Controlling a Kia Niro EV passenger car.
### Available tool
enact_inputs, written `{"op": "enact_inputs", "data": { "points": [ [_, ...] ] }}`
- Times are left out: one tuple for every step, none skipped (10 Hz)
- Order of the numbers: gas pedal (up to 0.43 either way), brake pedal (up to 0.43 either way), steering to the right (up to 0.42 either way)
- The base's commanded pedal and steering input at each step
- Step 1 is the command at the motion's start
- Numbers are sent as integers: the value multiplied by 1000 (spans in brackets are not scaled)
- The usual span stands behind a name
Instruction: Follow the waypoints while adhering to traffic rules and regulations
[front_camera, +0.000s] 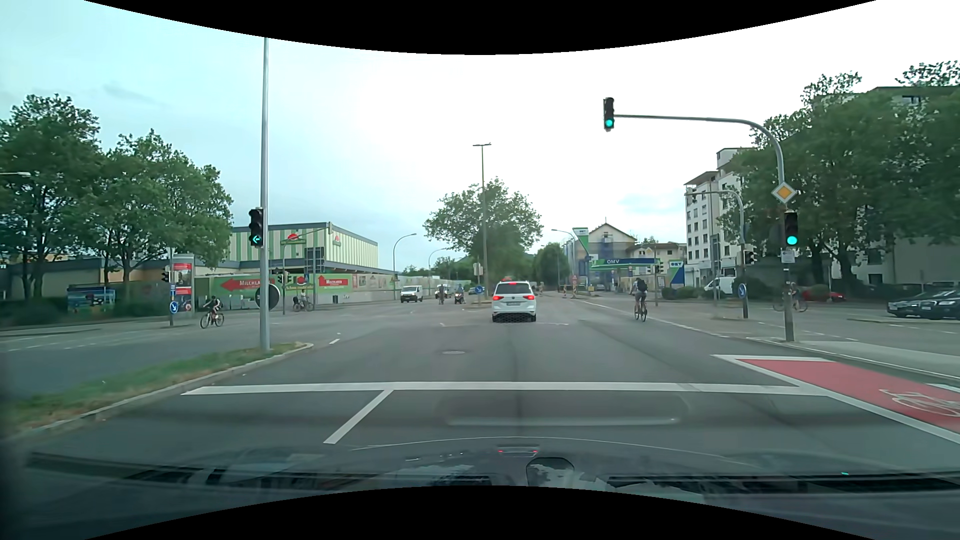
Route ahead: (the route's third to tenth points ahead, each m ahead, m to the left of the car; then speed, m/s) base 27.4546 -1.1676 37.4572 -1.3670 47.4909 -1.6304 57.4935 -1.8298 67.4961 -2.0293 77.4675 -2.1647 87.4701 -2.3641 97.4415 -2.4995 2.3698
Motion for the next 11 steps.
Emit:
{"op": "enact_inputs", "data": {
  "points": [
    [0, 128, 2],
    [0, 146, 1],
    [0, 165, 2],
    [0, 183, 1],
    [0, 201, 2],
    [0, 207, 2],
    [0, 213, 2],
    [0, 220, 1],
    [0, 220, 2],
    [0, 226, 1],
    [0, 226, 2]
  ]
}}
